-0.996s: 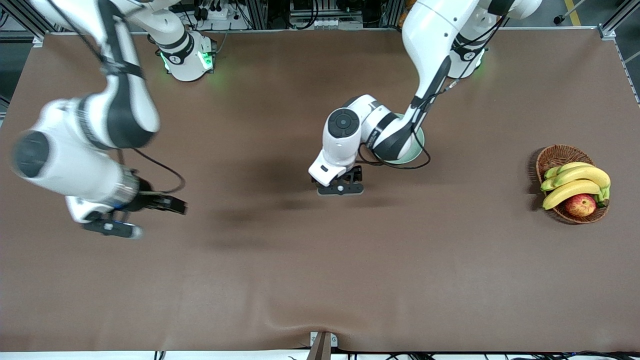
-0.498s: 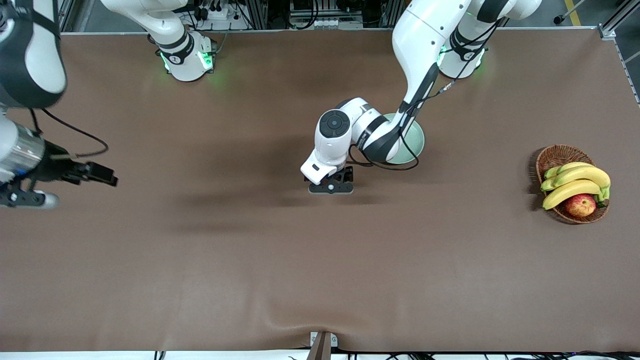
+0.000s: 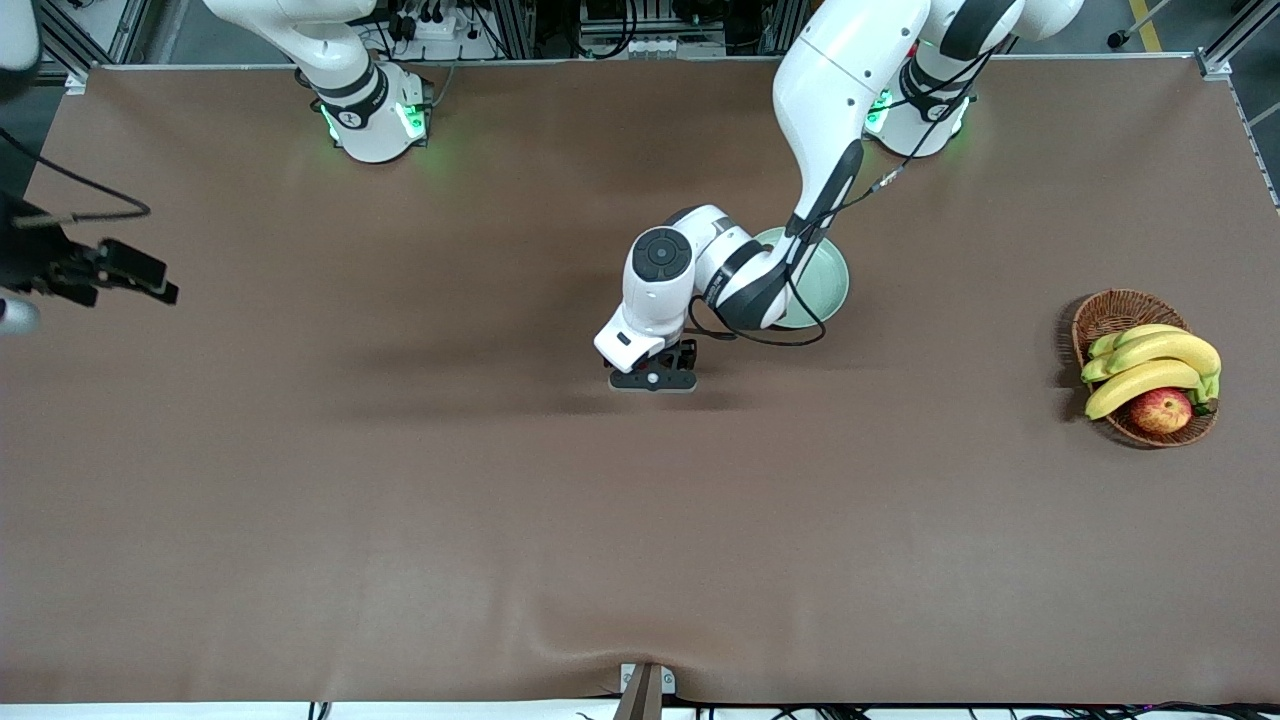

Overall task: Collect all strawberries into plate
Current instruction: 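Grasp the last strawberry with the left gripper while the right gripper retracts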

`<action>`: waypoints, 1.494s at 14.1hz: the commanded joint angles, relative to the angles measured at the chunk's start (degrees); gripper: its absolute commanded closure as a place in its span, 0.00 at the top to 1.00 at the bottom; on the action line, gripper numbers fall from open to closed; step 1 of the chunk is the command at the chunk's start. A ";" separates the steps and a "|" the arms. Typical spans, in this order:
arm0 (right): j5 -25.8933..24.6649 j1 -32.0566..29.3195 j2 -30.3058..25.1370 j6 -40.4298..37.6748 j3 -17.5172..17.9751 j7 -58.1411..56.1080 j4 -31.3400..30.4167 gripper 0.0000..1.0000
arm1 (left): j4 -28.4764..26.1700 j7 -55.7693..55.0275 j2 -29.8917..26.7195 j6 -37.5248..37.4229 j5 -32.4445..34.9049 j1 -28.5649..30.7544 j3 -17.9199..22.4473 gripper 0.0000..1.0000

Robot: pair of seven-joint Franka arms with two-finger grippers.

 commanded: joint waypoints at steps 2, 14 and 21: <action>-1.69 -8.04 -4.93 -2.13 7.22 -1.66 -2.00 1.00 | 1.72 0.19 1.35 0.25 -0.44 -0.96 0.41 0.77; -2.66 -3.83 -4.67 -9.69 3.71 2.99 1.34 1.00 | 1.72 0.54 2.40 0.25 -0.18 -1.48 0.41 0.53; -2.66 -2.77 -2.04 -9.60 2.22 2.20 5.47 1.00 | 1.72 0.36 1.36 -0.19 -0.27 -1.22 0.41 0.00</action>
